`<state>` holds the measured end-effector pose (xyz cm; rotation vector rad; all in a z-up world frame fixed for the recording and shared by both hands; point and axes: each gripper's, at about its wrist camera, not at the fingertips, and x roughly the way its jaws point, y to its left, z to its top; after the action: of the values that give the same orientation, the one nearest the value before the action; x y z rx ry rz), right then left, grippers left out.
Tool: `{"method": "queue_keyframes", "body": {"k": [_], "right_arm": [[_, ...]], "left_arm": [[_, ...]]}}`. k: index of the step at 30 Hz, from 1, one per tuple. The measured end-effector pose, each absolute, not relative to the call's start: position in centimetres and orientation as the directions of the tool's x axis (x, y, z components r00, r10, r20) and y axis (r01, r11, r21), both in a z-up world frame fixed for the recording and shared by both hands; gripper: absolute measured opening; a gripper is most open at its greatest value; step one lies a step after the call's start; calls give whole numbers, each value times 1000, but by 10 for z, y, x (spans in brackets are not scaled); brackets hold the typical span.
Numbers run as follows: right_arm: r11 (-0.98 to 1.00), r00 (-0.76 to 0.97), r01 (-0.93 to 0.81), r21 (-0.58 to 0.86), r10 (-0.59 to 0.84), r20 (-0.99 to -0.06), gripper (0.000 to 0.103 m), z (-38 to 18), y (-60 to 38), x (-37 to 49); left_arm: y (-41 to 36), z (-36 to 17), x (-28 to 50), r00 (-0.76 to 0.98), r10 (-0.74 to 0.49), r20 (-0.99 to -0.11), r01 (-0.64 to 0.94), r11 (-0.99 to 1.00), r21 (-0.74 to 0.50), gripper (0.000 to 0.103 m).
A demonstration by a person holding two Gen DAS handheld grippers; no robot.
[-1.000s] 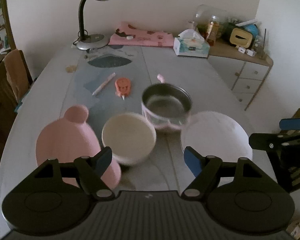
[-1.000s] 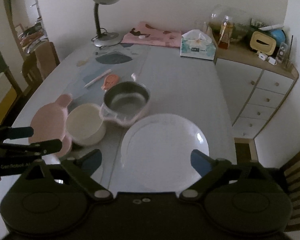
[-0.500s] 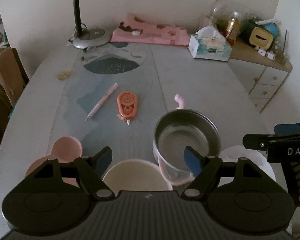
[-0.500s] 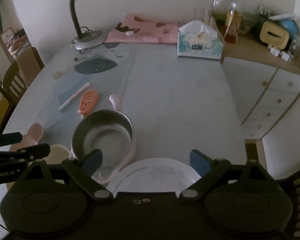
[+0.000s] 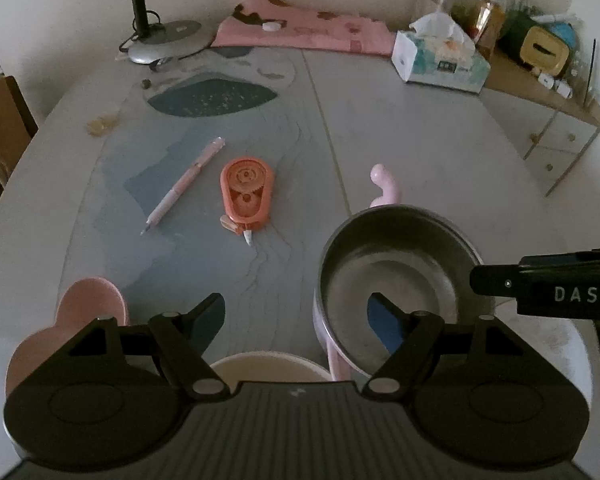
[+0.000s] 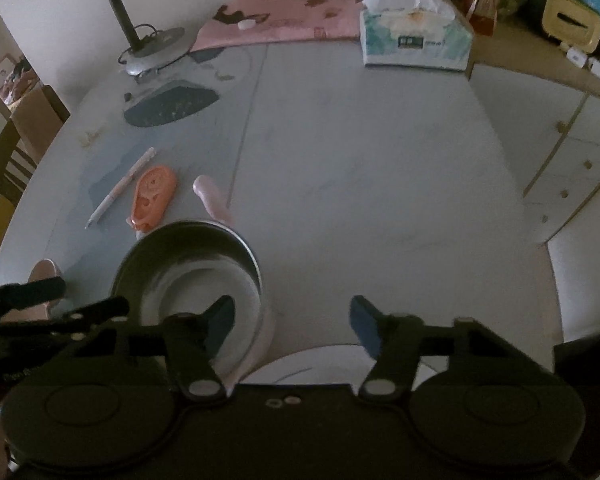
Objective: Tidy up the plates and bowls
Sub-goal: 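Move both grippers to the rim of the small pink-handled steel pot, then close both grippers on the pot rim and lift it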
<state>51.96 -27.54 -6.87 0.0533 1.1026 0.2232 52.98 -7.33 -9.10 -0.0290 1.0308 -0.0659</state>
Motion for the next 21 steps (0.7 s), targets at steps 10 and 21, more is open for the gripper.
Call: {"method": "queue_keyframes", "body": {"k": [10, 21], "right_arm": [[975, 391, -175, 139, 198, -899, 32, -85, -259, 526], [975, 394, -181, 126, 190, -899, 11, -88, -252, 524]], "left_arm": [[-86, -108, 539, 470, -64, -880, 70, 997, -34, 33], [-97, -108, 538, 470, -54, -881, 61, 998, -28, 9]]}}
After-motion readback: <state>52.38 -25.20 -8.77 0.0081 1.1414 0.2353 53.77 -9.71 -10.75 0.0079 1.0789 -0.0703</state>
